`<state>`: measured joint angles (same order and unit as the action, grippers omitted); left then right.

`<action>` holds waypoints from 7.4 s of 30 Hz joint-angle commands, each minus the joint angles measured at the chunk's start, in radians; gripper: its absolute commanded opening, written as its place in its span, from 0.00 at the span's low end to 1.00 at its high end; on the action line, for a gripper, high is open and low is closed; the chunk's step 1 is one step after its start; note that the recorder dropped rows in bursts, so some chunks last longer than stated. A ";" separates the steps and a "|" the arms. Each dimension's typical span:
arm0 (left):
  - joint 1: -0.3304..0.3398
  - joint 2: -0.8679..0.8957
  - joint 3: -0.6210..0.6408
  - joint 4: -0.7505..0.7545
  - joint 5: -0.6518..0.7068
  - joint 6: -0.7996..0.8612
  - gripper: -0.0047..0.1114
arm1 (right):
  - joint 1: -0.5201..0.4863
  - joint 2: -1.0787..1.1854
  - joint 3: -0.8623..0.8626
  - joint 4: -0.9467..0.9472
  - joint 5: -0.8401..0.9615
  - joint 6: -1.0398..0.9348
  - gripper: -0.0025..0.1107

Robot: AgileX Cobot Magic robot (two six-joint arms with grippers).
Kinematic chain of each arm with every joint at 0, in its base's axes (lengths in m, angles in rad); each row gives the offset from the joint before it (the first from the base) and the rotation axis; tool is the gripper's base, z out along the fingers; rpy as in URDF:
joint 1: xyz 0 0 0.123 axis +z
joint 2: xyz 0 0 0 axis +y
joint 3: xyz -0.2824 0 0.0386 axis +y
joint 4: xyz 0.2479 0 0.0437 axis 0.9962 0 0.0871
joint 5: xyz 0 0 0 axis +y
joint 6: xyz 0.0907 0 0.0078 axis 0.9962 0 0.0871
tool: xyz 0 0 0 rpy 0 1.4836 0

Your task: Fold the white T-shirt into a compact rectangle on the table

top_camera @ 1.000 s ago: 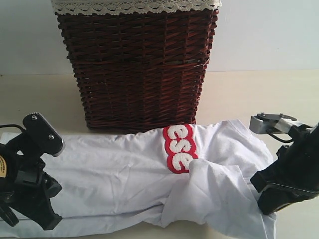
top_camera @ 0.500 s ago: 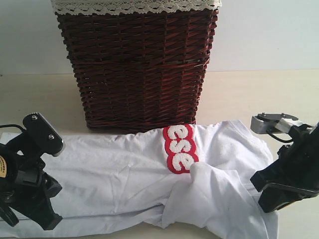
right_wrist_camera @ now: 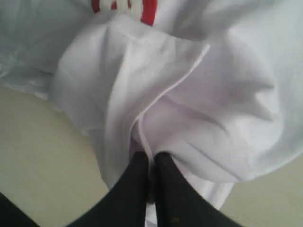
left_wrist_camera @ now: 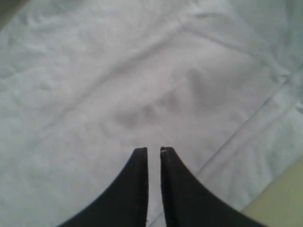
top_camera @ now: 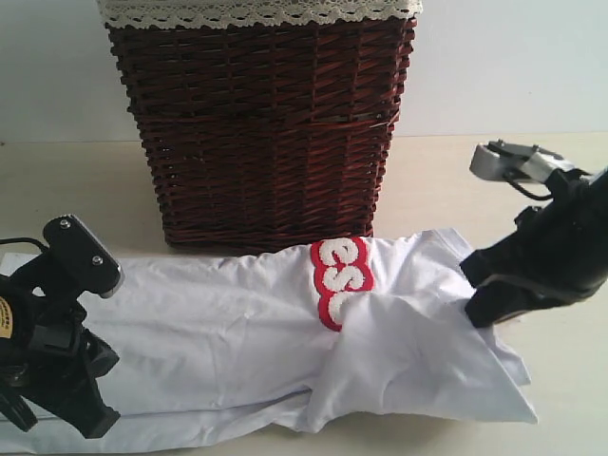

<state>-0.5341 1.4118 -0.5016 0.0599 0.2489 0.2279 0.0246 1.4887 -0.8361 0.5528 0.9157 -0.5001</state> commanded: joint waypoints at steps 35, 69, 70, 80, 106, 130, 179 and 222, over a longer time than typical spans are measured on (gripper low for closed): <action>-0.210 -0.041 -0.046 -0.082 -0.106 -0.005 0.15 | -0.002 0.134 -0.079 -0.083 -0.189 0.122 0.49; -0.257 0.485 -0.373 -0.083 -0.310 -0.079 0.15 | -0.002 0.334 -0.079 0.408 -0.095 -0.471 0.02; -0.257 0.485 -0.373 -0.083 -0.310 -0.079 0.15 | -0.002 0.326 -0.079 0.408 -0.120 -0.471 0.02; -0.259 0.485 -0.373 -0.083 -0.346 -0.113 0.15 | -0.002 0.346 -0.079 0.413 -0.458 -0.361 0.02; -0.350 0.649 -0.558 -0.070 -0.494 -0.181 0.15 | -0.002 0.206 -0.079 0.347 -0.206 -0.344 0.16; -0.302 0.702 -0.851 -0.074 0.170 -0.179 0.15 | -0.002 0.468 -0.079 0.303 -0.324 -0.282 0.02; -0.005 0.151 -0.257 0.017 0.294 -0.198 0.15 | -0.036 0.455 -0.077 -0.022 -0.295 -0.006 0.02; -0.005 -0.095 -0.243 -0.043 0.550 -0.154 0.15 | 0.720 0.384 -0.510 0.218 -0.371 0.171 0.63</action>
<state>-0.5410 1.3299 -0.7478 0.0174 0.7823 0.0714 0.7400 1.8775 -1.3110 0.7694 0.5551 -0.3071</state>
